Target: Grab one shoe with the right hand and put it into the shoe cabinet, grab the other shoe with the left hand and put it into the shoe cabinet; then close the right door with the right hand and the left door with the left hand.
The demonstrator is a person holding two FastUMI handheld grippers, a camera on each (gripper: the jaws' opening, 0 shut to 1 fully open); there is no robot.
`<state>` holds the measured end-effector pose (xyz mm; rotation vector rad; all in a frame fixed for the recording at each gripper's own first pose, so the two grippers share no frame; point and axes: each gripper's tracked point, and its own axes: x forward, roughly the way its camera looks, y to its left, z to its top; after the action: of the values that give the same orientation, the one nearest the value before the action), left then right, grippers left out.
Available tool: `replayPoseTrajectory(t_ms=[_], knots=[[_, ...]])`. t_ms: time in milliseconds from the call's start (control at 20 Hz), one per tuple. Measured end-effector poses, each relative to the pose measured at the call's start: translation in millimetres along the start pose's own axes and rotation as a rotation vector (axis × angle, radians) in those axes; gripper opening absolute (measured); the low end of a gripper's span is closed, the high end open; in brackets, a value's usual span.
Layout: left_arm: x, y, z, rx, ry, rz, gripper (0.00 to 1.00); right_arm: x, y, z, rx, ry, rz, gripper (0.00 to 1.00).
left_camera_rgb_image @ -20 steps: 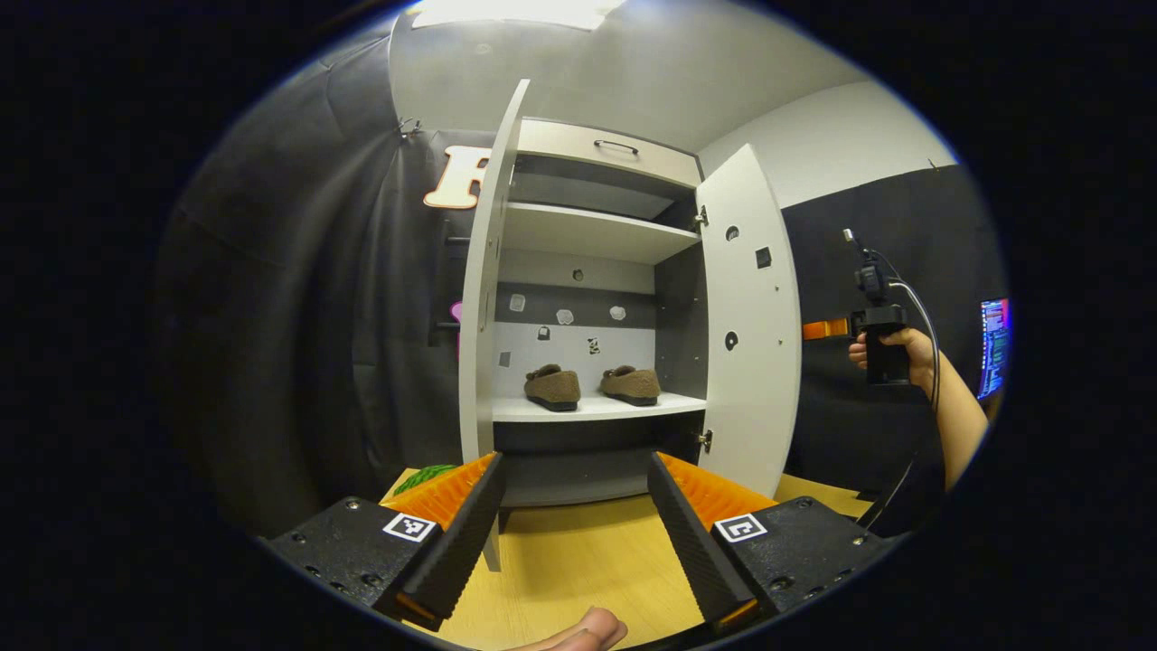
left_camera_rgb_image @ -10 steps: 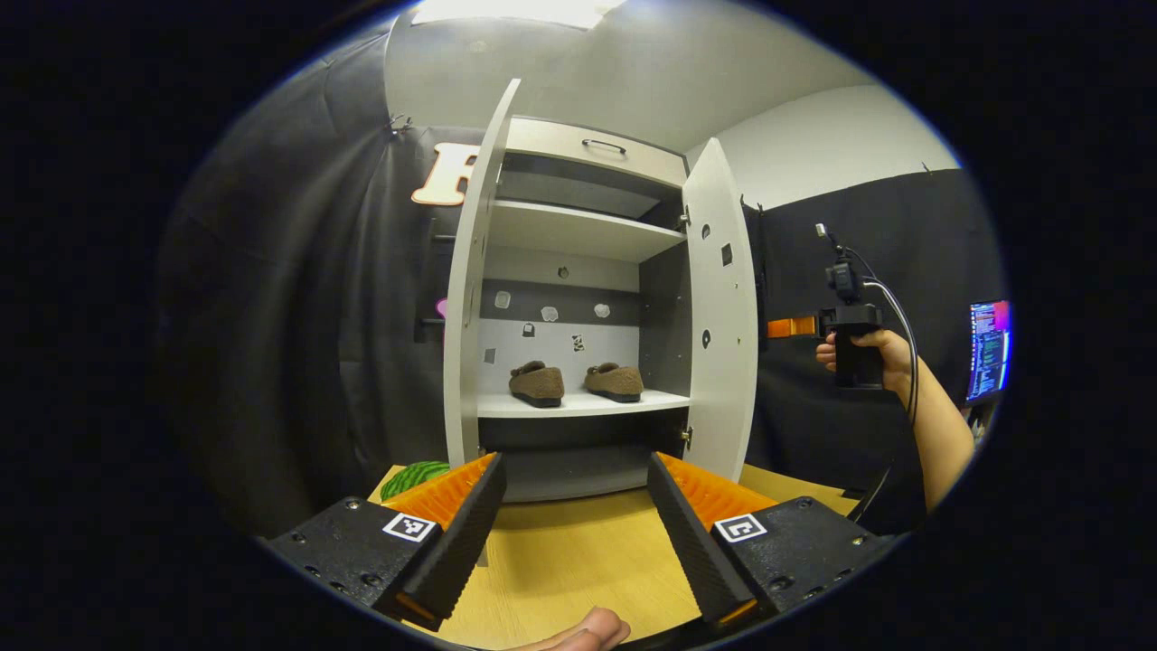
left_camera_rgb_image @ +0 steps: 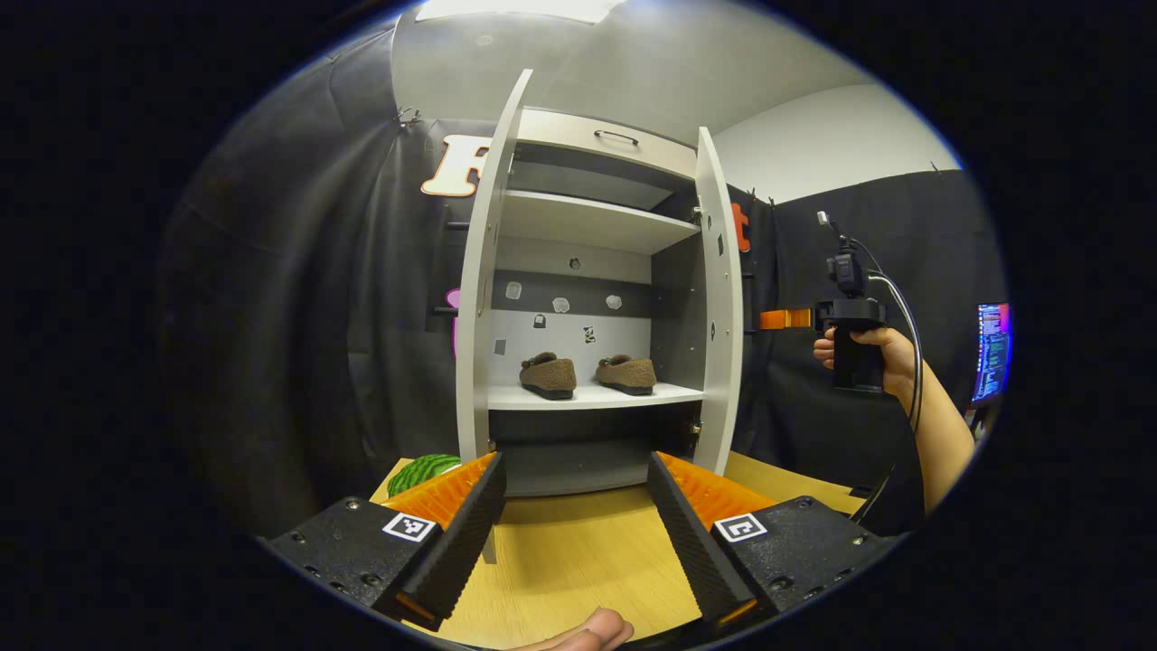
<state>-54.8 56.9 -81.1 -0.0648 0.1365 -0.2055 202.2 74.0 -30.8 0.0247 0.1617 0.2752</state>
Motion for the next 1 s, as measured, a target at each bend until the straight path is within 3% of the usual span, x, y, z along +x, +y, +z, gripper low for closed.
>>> replayPoseTrajectory(t_ms=[150,600,650,700,750,900,1000], knots=[[-4,7,2,0.005,0.003,0.007,0.96,1,20,-9,0.06,0.027,0.07,0.96],[-9,36,7,0.03,-0.002,0.069,0.96,-32,16,-16,0.107,0.01,0.045,0.97],[-9,38,8,0.034,-0.003,0.076,0.96,-39,16,-16,0.093,0.006,0.033,0.93],[-10,40,9,0.035,-0.003,0.082,0.96,-48,19,-18,0.071,0.003,0.023,0.93],[-10,42,9,0.038,-0.003,0.085,0.96,-58,22,-20,0.05,-0.005,0.01,1.0],[-8,52,16,0.041,-0.008,0.113,0.96,-82,37,-34,0.015,-0.018,-0.001,0.93],[-9,64,19,0.042,-0.004,0.144,0.96,-96,60,-46,0.017,-0.019,0.038,0.97]])
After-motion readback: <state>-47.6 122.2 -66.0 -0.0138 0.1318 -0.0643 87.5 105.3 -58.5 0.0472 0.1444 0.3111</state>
